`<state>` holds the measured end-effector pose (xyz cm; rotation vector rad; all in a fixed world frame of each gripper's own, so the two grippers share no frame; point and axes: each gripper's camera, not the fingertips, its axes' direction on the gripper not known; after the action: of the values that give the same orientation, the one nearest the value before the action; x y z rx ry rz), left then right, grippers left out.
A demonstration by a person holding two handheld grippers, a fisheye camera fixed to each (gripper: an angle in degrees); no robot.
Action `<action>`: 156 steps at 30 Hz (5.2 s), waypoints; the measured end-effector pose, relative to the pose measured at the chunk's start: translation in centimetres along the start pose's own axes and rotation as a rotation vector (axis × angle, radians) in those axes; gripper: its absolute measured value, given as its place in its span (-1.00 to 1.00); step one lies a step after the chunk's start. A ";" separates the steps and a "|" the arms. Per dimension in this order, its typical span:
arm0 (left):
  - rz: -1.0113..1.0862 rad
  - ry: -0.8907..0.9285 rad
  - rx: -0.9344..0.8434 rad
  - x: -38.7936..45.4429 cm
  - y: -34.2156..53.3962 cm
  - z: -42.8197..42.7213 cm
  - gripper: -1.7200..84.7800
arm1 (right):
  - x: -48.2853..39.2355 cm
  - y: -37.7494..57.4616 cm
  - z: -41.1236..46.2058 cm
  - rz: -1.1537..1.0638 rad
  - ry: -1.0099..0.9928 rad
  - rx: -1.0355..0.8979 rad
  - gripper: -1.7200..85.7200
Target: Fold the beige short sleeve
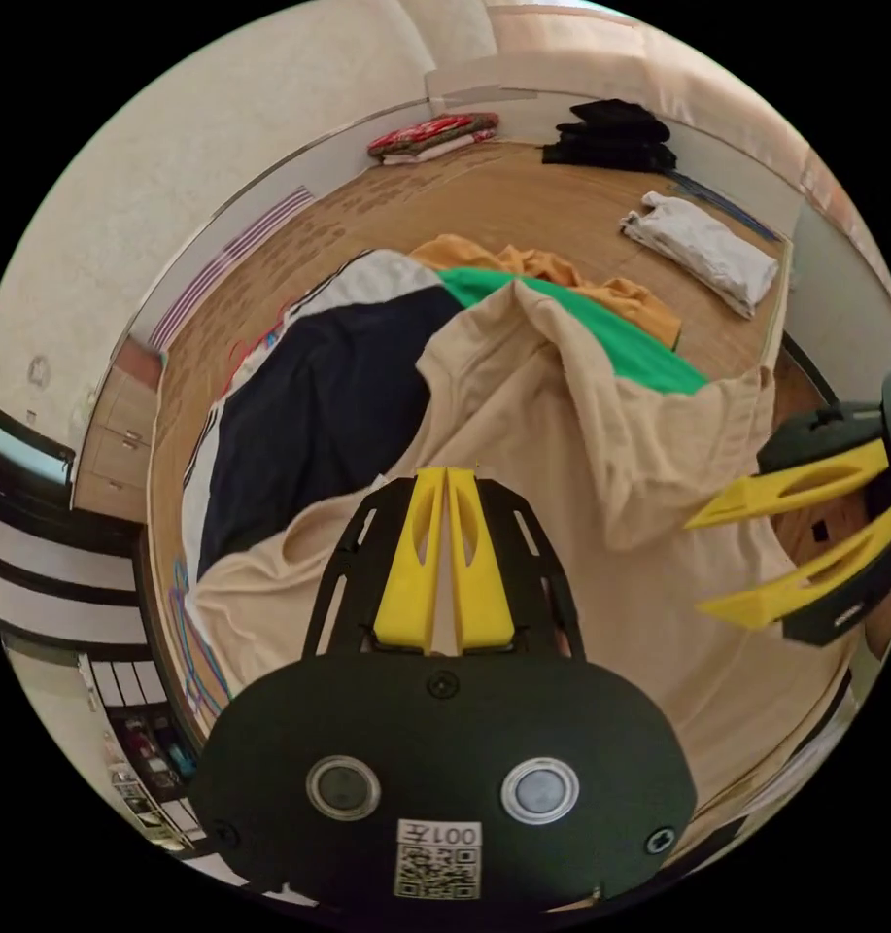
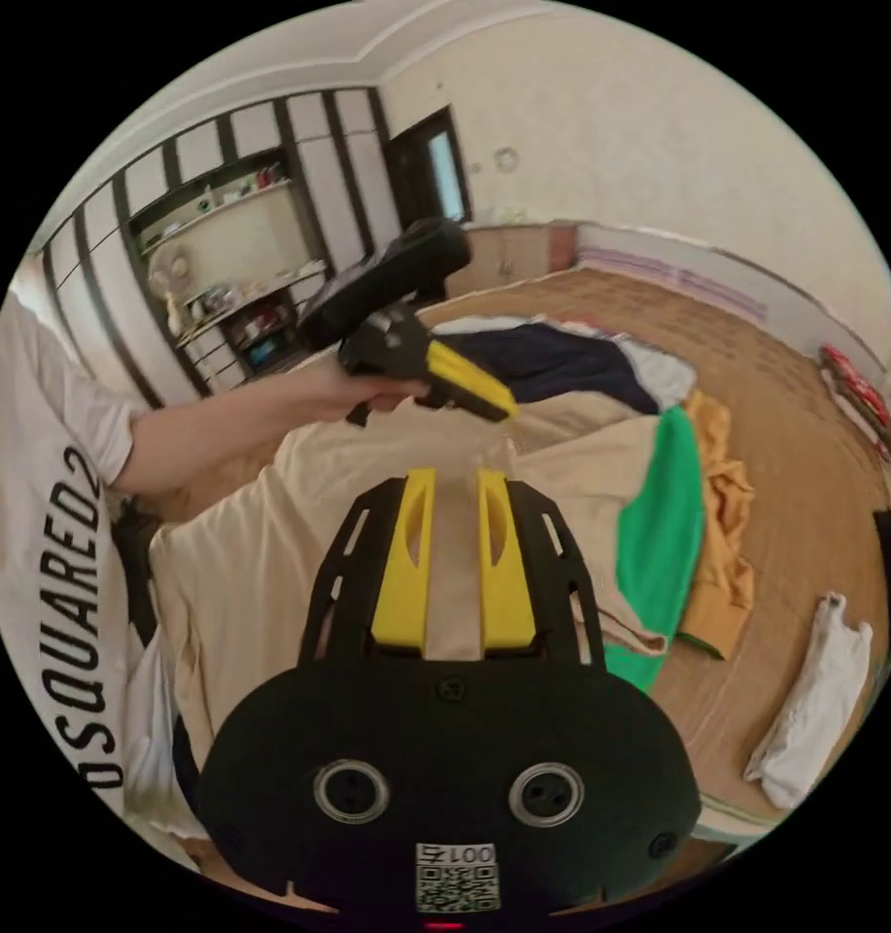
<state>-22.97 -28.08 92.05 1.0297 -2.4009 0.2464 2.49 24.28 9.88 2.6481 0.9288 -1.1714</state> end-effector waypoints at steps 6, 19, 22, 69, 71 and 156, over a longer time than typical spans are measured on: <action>0.180 0.102 0.064 1.0 2.7 -2.2 -0.89 | -1.2 2.7 -1.7 0.057 0.246 -0.029 -0.72; 0.361 0.084 0.074 3.8 0.6 -4.6 -0.86 | 0.4 4.1 1.0 0.130 0.352 -0.214 -0.84; 0.350 0.070 0.078 3.1 0.6 -5.2 -0.97 | -0.8 3.9 -0.2 0.140 0.398 -0.173 -0.89; 0.227 0.189 0.113 -11.5 -17.1 0.3 -0.98 | -5.9 7.5 -6.4 0.386 0.445 0.124 -0.94; 0.231 0.187 0.114 -11.6 -17.0 1.4 -0.98 | -5.8 6.8 -5.6 0.388 0.447 0.075 -0.94; -0.397 0.292 0.498 -35.0 54.8 19.5 -0.91 | -24.3 -44.8 -1.3 -0.847 -0.084 -0.093 -0.95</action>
<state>-49.46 24.96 58.98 1.5396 -1.8607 0.8148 -34.74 48.98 34.40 2.1183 2.1252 -1.2819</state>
